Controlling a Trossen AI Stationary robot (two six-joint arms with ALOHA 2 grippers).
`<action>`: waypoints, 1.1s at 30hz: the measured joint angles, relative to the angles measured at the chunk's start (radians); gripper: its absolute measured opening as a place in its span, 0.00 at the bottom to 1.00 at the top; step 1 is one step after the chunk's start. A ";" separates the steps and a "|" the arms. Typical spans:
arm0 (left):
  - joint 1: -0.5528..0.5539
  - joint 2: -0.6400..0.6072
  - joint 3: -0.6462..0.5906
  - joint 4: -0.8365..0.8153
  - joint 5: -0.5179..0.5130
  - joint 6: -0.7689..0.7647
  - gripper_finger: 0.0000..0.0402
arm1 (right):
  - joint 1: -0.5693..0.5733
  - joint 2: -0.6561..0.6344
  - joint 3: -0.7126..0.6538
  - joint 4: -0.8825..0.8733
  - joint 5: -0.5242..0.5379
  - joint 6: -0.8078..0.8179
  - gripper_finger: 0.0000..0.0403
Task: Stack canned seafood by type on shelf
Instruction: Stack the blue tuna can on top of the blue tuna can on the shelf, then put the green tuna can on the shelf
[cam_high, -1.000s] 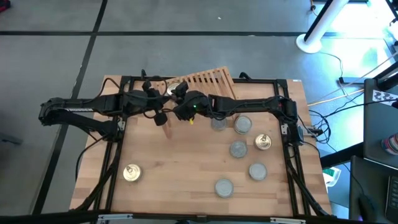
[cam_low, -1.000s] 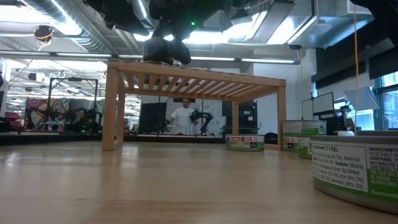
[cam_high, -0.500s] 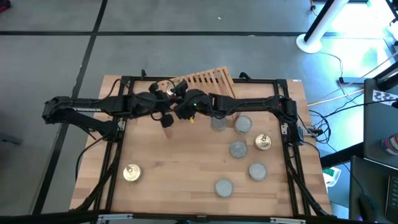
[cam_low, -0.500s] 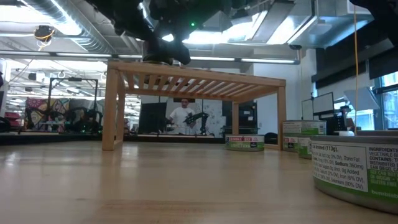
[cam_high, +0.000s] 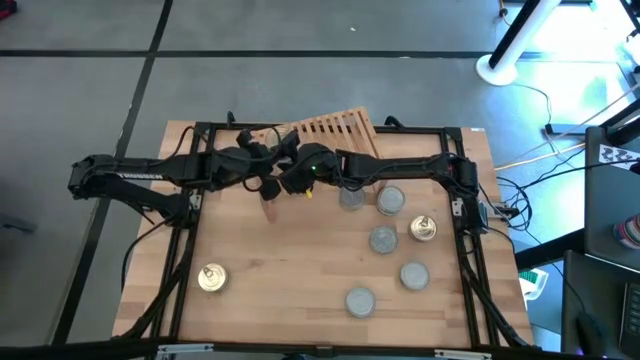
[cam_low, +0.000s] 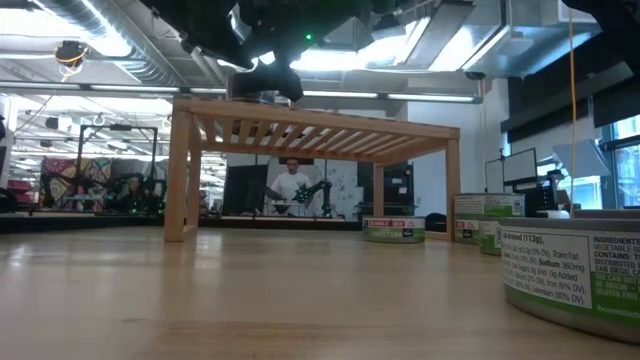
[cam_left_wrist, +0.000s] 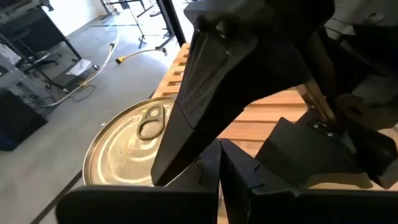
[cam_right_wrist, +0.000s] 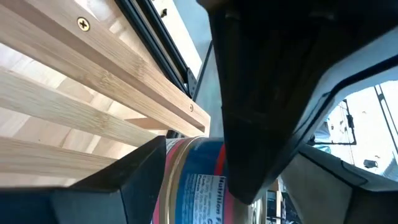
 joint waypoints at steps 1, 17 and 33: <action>0.000 0.000 0.000 0.000 -0.005 0.010 0.01 | 0.000 0.000 0.000 0.000 0.000 0.000 0.73; -0.016 -0.049 0.000 0.002 -0.023 0.022 0.00 | 0.027 0.000 0.022 -0.002 0.194 0.001 0.73; -0.210 -0.170 0.000 -0.044 -0.019 -0.037 0.01 | 0.204 -0.043 0.095 -0.322 0.454 0.160 0.73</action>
